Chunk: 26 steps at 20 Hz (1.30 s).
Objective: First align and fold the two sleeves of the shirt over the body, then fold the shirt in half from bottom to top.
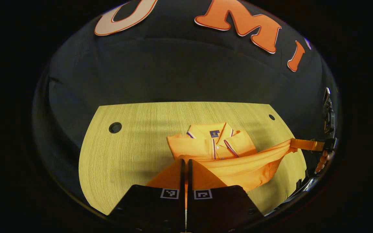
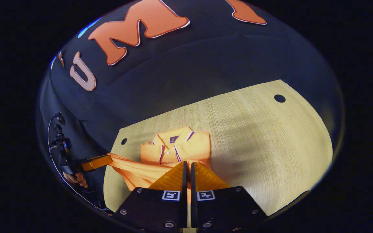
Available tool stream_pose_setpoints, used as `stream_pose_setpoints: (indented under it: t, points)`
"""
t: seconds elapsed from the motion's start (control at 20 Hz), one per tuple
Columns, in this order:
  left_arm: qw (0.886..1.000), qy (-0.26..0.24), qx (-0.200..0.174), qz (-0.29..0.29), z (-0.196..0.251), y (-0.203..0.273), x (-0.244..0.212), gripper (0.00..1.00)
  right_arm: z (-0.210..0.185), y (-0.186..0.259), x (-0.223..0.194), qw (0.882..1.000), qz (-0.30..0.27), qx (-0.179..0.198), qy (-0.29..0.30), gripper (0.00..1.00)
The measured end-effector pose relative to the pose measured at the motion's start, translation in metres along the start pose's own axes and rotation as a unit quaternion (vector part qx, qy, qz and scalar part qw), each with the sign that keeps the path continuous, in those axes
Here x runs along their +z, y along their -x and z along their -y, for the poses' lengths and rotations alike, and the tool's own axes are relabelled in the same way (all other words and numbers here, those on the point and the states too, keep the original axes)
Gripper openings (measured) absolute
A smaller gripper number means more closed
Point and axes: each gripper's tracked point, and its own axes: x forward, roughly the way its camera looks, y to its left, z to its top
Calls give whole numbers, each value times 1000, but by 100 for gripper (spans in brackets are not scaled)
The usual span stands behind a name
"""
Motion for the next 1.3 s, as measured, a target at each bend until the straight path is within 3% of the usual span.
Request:
stream_pose_setpoints:
  t: [0.25,0.45,0.75,0.9,0.95,1.0,1.05,1.1,1.2,1.25,1.3]
  points:
    - [1000,-12,7,-13,-20,-43,26,2,10,-44,24,999,-23,-26,-4,5]
    - [1000,-14,-9,-12,-19,-74,40,2,20,-72,36,998,-37,-44,-3,5]
    - [998,-37,39,-26,-33,-106,39,2,28,-106,42,996,-58,-56,-41,5]
    - [995,-55,80,-6,-49,-108,52,11,35,-111,49,996,-57,-62,-43,5]
    - [994,-62,89,-2,-52,-103,55,14,35,-111,53,996,-52,-66,-40,9]
    - [993,-66,98,4,-54,-99,60,14,35,-108,60,996,-40,-66,-42,23]
    - [993,-68,98,6,-54,-94,65,20,33,-106,66,997,-31,-60,-45,29]
    - [994,-65,92,12,-50,-87,70,40,32,-100,70,997,-25,-56,-41,42]
    - [993,-60,94,27,-46,-73,77,76,29,-83,74,998,-11,-54,-16,56]
    - [993,-56,98,41,-45,-63,83,83,26,-75,77,999,0,-51,3,58]
    - [992,-48,103,56,-40,-53,88,90,21,-65,81,998,15,-50,23,50]
